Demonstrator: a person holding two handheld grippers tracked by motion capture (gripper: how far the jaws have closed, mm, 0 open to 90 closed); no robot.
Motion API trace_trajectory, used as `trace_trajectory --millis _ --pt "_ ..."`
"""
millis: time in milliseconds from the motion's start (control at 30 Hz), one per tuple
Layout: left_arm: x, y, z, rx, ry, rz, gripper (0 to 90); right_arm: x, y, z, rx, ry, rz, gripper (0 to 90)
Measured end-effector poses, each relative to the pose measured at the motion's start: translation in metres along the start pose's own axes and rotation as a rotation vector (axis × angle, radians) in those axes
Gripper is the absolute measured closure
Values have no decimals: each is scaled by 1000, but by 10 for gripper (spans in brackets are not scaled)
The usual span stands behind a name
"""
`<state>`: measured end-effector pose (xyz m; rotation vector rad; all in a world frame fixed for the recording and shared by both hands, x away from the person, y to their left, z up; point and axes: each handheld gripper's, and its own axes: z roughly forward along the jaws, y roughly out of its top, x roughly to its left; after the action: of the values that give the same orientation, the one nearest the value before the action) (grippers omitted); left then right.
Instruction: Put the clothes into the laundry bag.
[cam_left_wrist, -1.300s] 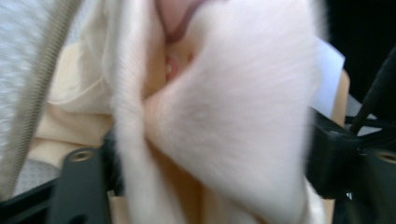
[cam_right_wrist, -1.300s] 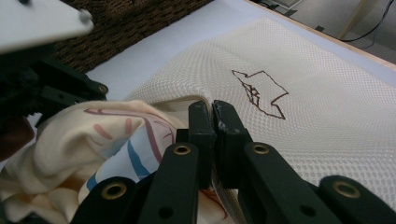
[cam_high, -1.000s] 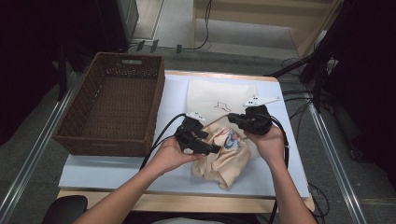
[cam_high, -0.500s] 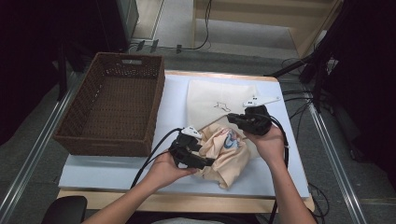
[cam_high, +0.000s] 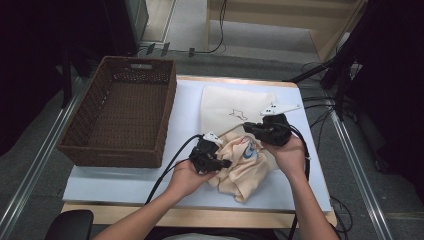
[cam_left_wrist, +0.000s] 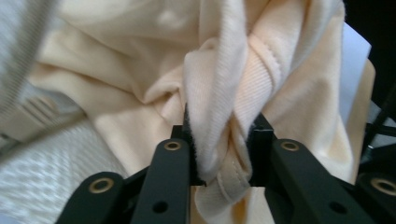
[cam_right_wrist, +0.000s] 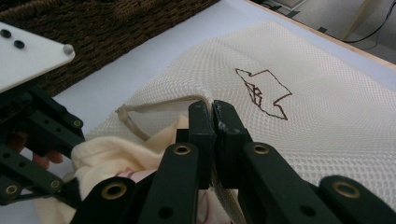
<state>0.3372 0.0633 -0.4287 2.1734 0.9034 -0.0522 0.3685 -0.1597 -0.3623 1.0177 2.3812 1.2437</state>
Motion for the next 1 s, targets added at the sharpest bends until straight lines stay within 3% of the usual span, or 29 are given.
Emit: trace_trajectory --millis 433,733,833,1000 --pt "10 34 1 13 50 -57 783 -2 2 -9 -27 10 13 887" --pt "10 53 2 8 109 -49 781 2 5 -12 -34 14 4 887" --pt "11 56 7 2 104 -68 781 3 5 -11 -36 18 1 887" --pt "7 61 13 3 131 -37 780 3 5 -11 -32 24 2 887"
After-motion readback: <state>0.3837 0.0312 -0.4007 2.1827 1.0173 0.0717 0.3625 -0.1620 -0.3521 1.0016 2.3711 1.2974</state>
